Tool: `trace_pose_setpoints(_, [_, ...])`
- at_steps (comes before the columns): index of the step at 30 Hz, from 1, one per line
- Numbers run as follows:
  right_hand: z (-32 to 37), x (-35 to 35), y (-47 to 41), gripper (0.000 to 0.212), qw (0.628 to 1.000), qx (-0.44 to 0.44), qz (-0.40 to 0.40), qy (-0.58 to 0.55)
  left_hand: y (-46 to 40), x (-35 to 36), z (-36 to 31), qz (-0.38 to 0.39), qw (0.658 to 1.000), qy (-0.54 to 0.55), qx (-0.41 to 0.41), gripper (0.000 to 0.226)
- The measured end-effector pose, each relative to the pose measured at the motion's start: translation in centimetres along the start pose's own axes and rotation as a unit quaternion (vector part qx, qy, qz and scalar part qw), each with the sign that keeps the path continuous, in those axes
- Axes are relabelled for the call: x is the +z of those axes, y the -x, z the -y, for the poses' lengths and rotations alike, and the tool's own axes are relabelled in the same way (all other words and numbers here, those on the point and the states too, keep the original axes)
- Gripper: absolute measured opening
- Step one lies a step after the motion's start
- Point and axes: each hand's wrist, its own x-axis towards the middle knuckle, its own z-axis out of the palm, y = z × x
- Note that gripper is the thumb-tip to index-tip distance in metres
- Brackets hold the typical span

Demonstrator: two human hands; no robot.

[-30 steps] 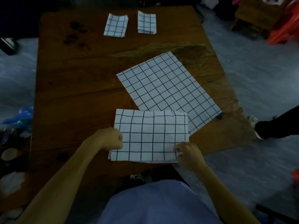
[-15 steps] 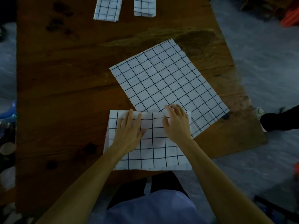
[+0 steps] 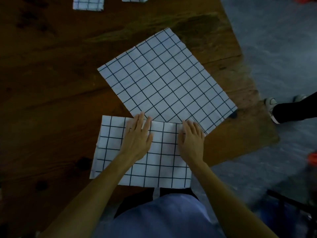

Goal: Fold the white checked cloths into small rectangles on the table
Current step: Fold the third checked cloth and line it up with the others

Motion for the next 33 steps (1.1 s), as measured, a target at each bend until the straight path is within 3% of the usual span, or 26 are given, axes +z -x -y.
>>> trace_pose_setpoints(3, [-0.6, -0.3, -0.4, 0.047, 0.999, -0.031, 0.009, 0.042, -0.1, 1.3, 0.0, 0.014, 0.999, -0.037, -0.002, 0.067])
trace_pose_setpoints(7, [2.3, 1.3, 0.2, 0.062, 0.985, -0.129, 0.103, 0.056, 0.0, 2.7, -0.3, 0.028, 0.998, -0.056, -0.013, 0.070])
trace_pose_setpoints(10, [1.8, 3.1, 0.7, 0.068, 0.986, -0.100, 0.120, 0.062, 0.1, 2.8, 0.9, 0.016, 0.997, -0.051, -0.052, 0.072])
trace_pose_setpoints(17, [-1.0, 2.3, 1.2, 0.070, 0.987, -0.057, 0.079, 0.129, 0.8, 1.2, 4.2, -0.024, 0.990, -0.064, -0.122, 0.073])
trace_pose_setpoints(23, [4.7, 3.5, 1.1, 0.061, 0.982, -0.157, 0.093, 0.040, -0.1, 1.9, 0.8, -0.015, 1.000, -0.018, 0.015, 0.059])
trace_pose_setpoints(33, [1.4, 3.3, 0.5, 0.065, 0.987, -0.105, 0.086, 0.082, 2.5, 0.2, 6.0, -0.051, 0.967, -0.079, -0.236, 0.071])
